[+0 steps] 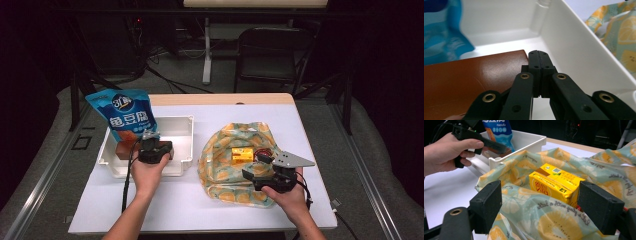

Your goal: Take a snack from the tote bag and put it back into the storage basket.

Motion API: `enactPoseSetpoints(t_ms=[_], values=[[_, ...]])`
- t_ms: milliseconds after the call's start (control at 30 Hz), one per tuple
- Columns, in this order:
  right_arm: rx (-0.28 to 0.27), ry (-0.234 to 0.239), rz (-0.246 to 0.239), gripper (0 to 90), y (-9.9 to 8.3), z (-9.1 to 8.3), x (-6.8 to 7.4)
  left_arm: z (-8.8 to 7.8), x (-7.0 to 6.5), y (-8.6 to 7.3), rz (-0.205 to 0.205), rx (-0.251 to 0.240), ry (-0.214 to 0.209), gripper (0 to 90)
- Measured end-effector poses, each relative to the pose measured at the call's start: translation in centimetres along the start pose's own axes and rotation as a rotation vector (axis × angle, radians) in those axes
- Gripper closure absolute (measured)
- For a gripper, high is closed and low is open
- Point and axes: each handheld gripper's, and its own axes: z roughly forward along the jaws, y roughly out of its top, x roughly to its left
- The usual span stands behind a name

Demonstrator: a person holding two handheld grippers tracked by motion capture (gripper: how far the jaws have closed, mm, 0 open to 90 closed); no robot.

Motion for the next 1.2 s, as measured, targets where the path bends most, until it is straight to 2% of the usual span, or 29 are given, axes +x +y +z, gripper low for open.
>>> enactPoseSetpoints(t_ms=[433, 633, 767, 933, 1067, 1133, 1200], values=[[-0.04, -0.046, 0.01, 22.3, 1.0, -0.3, -0.1, -1.6, 2.9, -0.7, -0.05, -0.031, 0.043, 90.0], [-0.04, -0.065, 0.013, 22.8, 1.1, -0.1, -0.1, -2.3, 3.5, -0.8, -0.041, -0.042, 0.047, 90.0], [-0.045, -0.069, 0.01, 22.8, 1.4, -0.1, -0.1, -3.0, 3.1, -0.8, -0.039, -0.073, 0.03, 90.0], [-0.042, -0.083, 0.02, 22.9, 1.6, 0.3, -0.2, -3.4, 1.7, -0.9, -0.019, -0.088, -0.004, 90.0], [-0.044, -0.089, 0.029, 22.9, 1.8, 0.5, -0.2, -2.3, -0.3, -1.3, 0.02, -0.06, -0.04, 90.0], [-0.047, -0.099, 0.037, 22.9, 1.9, 0.7, -0.3, -1.3, -1.0, -1.6, 0.028, -0.039, -0.04, 90.0], [-0.04, -0.109, 0.05, 22.8, 2.0, 1.0, -0.5, -0.3, -1.1, -1.8, 0.025, -0.009, -0.024, 90.0]])
